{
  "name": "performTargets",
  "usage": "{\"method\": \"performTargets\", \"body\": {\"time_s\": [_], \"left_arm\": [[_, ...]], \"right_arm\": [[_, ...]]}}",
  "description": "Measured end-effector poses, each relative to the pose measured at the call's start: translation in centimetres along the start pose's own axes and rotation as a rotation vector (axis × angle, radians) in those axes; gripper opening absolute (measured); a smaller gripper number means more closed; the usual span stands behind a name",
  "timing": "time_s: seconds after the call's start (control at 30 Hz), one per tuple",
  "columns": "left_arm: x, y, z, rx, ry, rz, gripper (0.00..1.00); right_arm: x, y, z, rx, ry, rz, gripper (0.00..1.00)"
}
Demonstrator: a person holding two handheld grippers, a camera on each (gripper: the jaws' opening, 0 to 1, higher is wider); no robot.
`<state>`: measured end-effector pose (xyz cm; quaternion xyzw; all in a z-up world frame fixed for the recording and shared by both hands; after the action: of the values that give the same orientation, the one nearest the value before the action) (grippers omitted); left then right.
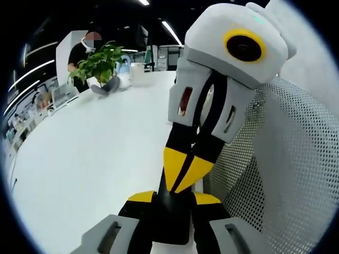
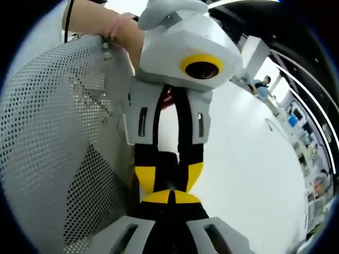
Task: Press the specified remote control buttons in sequence, fully releasing each button before pressing the next.
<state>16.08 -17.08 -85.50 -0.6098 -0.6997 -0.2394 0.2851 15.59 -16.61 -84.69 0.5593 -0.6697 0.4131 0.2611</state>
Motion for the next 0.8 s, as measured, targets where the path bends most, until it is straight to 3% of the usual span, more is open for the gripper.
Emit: {"method": "performTargets", "body": {"time_s": [0.8], "left_arm": [[-0.16, 0.09, -0.11, 0.005, 0.001, -0.008, 0.26]], "right_arm": [[-0.03, -0.13, 0.17, -0.019, 0.0, 0.001, 0.0]]}}
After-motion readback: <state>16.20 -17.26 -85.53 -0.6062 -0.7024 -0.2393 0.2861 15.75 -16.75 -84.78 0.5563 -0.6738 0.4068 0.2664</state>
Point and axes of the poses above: the point that each gripper's makers call its tool centre point, and the gripper's own axes: x roughly backward along the fingers, y roughly to its left, z roughly out of its underside, the point moved 1 cm from there along x, roughly backward along the fingers, and after that the axes turned 4 degrees about y, right-handed, at the moved point
